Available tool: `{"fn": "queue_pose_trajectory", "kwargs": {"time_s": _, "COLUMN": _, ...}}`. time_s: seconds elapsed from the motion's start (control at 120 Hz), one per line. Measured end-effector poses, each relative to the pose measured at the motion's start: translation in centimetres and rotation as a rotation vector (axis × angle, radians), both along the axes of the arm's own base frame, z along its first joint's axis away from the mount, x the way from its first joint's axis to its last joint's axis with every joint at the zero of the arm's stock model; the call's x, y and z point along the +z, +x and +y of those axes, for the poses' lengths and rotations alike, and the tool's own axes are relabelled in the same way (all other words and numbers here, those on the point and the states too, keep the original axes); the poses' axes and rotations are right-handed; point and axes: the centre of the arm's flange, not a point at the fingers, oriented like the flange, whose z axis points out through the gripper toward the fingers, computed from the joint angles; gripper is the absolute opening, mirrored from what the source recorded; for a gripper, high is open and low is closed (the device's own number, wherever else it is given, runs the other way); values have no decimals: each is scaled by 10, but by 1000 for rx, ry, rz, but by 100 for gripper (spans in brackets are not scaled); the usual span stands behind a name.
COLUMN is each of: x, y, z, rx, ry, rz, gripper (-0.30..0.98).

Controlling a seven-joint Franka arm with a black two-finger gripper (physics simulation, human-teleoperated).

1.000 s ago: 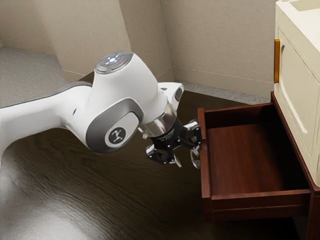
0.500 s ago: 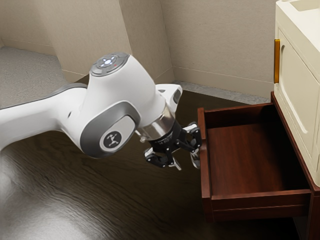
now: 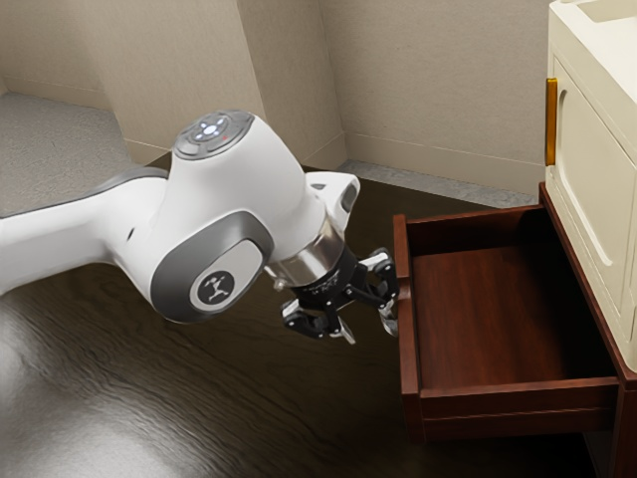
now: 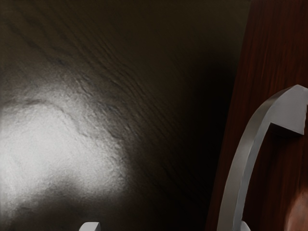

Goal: Pull the drawer handle with one arm to open the drawer

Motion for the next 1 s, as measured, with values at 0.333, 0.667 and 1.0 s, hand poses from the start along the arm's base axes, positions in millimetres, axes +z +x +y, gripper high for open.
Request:
{"fn": "queue_pose_trajectory", "kwargs": {"time_s": 0.333, "x": 21, "y": 4, "z": -2, "rx": -19, "ry": 36, "rz": -51, "gripper": 24}}
{"fn": "queue_pose_trajectory", "kwargs": {"time_s": 0.667, "x": 196, "y": -34, "z": 133, "rx": 401, "ry": -98, "rz": 2, "gripper": 52}}
{"fn": "queue_pose_trajectory", "kwargs": {"time_s": 1.0, "x": 152, "y": -63, "z": 153, "rx": 633, "ry": -47, "rz": 301, "gripper": 65}}
